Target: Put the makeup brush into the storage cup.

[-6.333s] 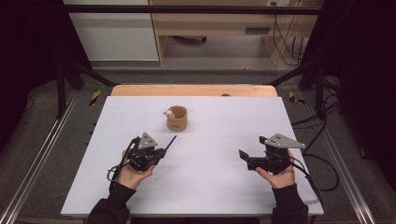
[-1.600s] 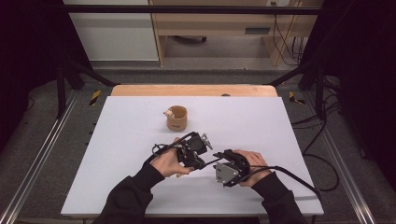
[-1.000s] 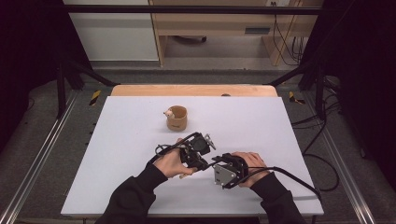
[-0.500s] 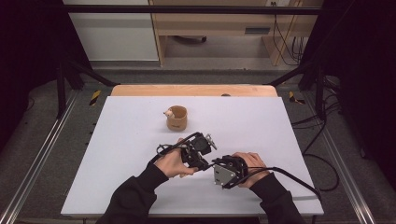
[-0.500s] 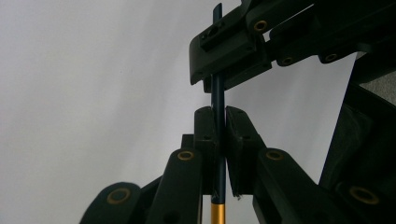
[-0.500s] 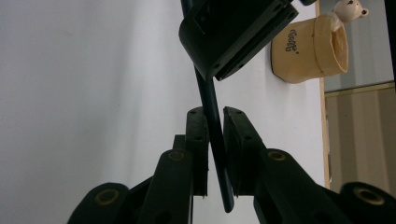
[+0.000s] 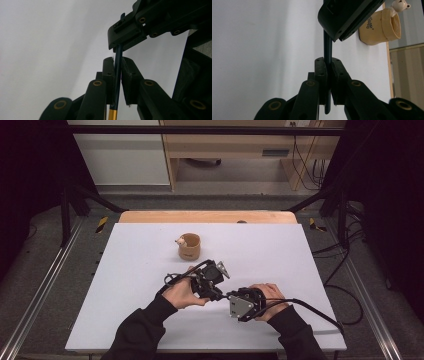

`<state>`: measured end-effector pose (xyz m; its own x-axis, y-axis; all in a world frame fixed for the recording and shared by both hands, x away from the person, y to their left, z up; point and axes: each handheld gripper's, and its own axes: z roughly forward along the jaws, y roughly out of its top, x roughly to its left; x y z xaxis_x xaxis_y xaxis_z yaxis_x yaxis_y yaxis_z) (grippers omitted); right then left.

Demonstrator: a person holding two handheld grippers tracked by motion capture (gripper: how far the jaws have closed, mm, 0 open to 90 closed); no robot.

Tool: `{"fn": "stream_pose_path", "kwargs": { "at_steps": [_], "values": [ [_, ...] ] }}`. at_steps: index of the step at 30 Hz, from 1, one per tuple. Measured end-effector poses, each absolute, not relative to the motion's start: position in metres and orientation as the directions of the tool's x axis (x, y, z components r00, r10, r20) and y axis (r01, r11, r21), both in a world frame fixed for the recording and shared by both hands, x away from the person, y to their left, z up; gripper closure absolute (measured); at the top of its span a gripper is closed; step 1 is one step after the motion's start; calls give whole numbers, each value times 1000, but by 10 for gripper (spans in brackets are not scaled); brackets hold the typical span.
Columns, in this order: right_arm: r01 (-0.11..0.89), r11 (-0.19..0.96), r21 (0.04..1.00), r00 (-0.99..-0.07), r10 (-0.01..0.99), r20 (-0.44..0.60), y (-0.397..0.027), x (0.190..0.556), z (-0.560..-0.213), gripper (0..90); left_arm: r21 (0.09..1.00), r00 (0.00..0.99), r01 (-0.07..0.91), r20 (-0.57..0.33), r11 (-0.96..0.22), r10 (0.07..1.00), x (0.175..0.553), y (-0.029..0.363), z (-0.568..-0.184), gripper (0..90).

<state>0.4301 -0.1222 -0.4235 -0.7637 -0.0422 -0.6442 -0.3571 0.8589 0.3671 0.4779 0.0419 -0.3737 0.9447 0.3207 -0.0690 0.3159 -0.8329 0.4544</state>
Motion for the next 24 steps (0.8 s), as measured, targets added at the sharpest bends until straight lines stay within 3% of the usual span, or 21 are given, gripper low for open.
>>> {"fn": "stream_pose_path", "kwargs": {
  "at_steps": [2, 5, 13, 24],
  "values": [
    [-313, 862, 399, -783, 4, -622, -123, 428, -425, 849, 461, 945, 312, -64, -831, 320, 478, 43, -373, 753],
    [-334, 866, 372, -773, -26, -633, -124, 432, -423, 849, 478, 946, 305, -49, -824, 322, 479, 48, -370, 700],
    [-275, 869, 412, -797, 33, -603, -125, 433, -425, 849, 561, 938, 283, 9, -778, 347, 480, 73, -359, 533],
    [-260, 876, 405, -802, 38, -596, -127, 437, -423, 849, 678, 885, 328, 24, -658, 465, 481, 117, -355, 380]
  ]
}}
